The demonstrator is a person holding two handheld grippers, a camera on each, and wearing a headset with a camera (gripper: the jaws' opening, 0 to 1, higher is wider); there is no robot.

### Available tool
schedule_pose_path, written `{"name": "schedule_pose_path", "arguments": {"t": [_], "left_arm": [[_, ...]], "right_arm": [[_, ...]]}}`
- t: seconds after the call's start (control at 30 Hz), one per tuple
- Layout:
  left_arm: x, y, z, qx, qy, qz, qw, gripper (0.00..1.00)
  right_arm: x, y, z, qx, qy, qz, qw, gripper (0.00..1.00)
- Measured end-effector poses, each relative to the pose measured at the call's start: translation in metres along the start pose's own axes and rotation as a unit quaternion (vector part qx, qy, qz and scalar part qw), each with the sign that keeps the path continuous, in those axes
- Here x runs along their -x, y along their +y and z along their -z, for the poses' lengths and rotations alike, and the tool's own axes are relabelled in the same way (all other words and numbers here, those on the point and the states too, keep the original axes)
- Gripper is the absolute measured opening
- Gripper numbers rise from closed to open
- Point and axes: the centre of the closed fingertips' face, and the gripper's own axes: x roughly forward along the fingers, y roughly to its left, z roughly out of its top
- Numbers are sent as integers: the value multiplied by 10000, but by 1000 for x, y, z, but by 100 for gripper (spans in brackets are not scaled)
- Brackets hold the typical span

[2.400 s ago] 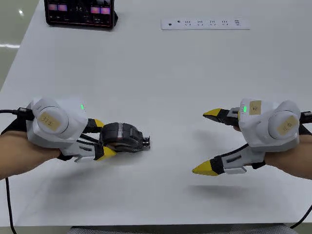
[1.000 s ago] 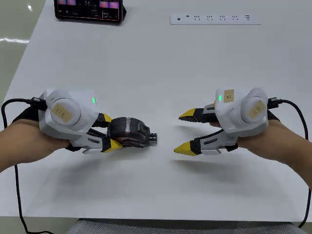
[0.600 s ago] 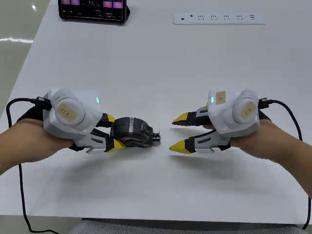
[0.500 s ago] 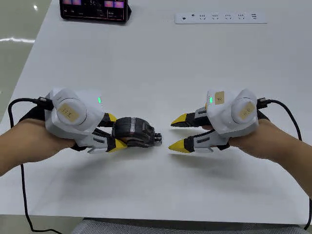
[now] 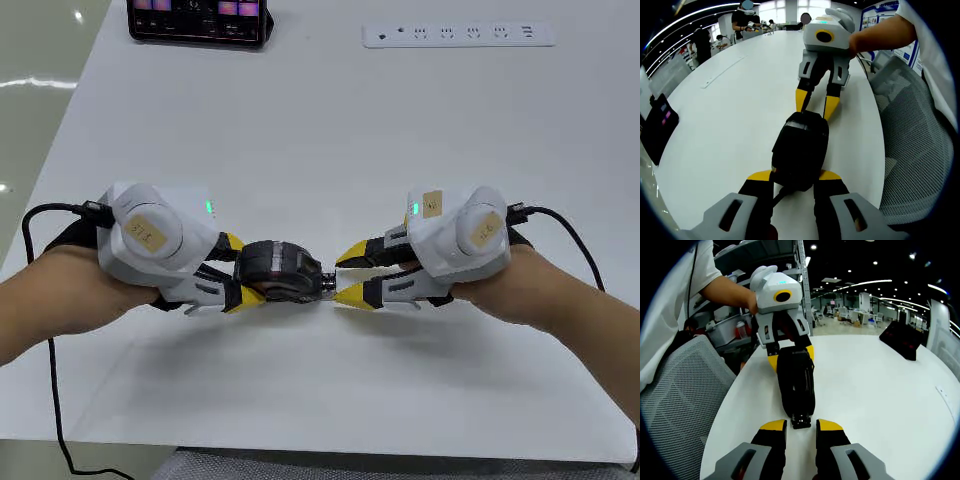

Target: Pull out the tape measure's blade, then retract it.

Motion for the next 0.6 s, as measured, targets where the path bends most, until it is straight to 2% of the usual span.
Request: {"name": "schedule_pose_path", "arguments": {"t": [0.27, 0.6], "left_arm": [[0, 0, 0, -3, 9, -14, 10000, 26], [0, -1, 0, -9, 5, -14, 10000, 26]], "right_arm": [[-8, 4, 3, 44, 36, -32, 10000, 18], [-11, 0, 3, 140, 57, 29, 9999, 13]]}}
